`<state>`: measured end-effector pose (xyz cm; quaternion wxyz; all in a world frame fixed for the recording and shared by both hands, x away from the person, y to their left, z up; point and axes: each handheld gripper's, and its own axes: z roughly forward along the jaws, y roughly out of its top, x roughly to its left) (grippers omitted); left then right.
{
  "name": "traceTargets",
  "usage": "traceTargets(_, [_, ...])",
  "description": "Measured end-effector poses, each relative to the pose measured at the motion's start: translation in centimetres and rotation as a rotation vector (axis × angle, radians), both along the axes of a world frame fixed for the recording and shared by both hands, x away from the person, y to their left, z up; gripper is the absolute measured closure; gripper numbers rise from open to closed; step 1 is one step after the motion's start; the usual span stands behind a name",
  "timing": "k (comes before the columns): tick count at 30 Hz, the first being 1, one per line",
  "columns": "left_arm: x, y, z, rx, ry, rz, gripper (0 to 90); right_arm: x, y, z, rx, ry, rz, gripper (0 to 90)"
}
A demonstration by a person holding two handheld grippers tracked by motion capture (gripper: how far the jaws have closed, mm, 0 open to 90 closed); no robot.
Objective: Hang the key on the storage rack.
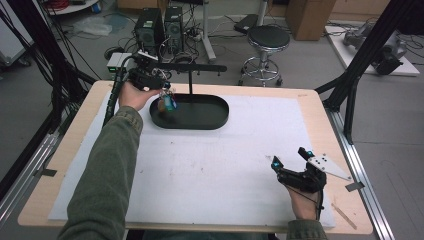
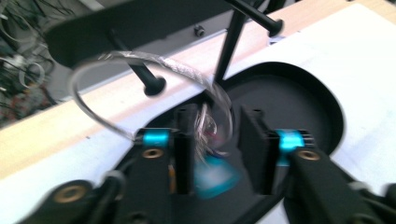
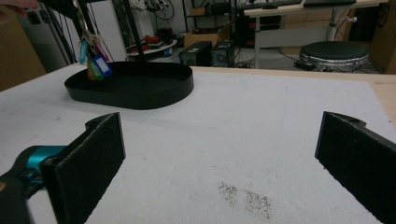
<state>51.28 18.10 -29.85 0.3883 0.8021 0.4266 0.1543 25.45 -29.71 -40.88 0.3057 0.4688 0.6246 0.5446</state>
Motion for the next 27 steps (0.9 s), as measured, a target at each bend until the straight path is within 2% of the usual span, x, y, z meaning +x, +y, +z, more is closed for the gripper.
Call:
traceTargets(2, [-0.3, 0.1, 0.2, -0.015, 0.003, -0.003, 54.3, -0.1, 0.0, 0.1, 0.002, -0.009, -0.003, 0.5])
traceTargets(3, [-0.4, 0.3, 0.2, -0.054, 0.029, -0.019, 51.6, -0.1, -0.1, 0.1, 0.006, -0.015, -0.006, 0.5])
traceTargets(5, [-0.6, 0.3, 0.1, -0.055, 0.040, -0.030, 48.3, -0.2, -0.1, 0.2, 0.012, -0.012, -0.010, 0.5])
traceTargets(7, [-0.8, 0.4, 0.0, -0.047, 0.032, -0.039, 44.7, -0.2, -0.1, 0.2, 0.010, -0.013, -0.013, 0.5])
traceTargets(8, [-1.0, 0.3, 0.0, -0.036, 0.015, -0.038, 42.2, -0.2, -0.1, 0.2, 0.007, -0.016, -0.013, 0.5])
traceTargets(11, [-1.3, 0.3, -0.1, -0.024, 0.001, -0.036, 30.8, -0.1, 0.0, 0.2, 0.009, -0.018, -0.014, 0.5])
traceTargets(13, [-1.6, 0.5, -0.1, -0.035, -0.003, -0.030, 24.7, -0.1, 0.0, 0.2, 0.004, -0.022, -0.014, 0.5])
traceTargets(15, [-1.7, 0.7, -0.1, -0.042, -0.003, -0.023, 16.2, -0.1, 0.0, 0.2, 0.004, -0.022, -0.014, 0.5])
traceTargets(16, [-1.8, 0.8, -0.1, -0.043, -0.005, -0.021, 14.6, -0.1, 0.0, 0.2, 0.006, -0.020, -0.015, 0.5])
traceTargets(19, [-1.9, 0.9, -0.3, -0.040, 0.016, -0.024, 4.5, -0.2, 0.0, 0.2, 0.008, -0.018, -0.017, 0.5])
traceTargets(21, [-2.0, 1.0, -0.4, -0.045, 0.024, -0.015, 1.6, -0.2, 0.0, 0.2, 0.008, -0.017, -0.015, 0.5])
traceTargets(27, [-2.4, 1.4, -0.6, -0.057, 0.029, -0.019, 1.6, -0.2, 0.0, 0.2, 0.008, -0.016, -0.015, 0.5])
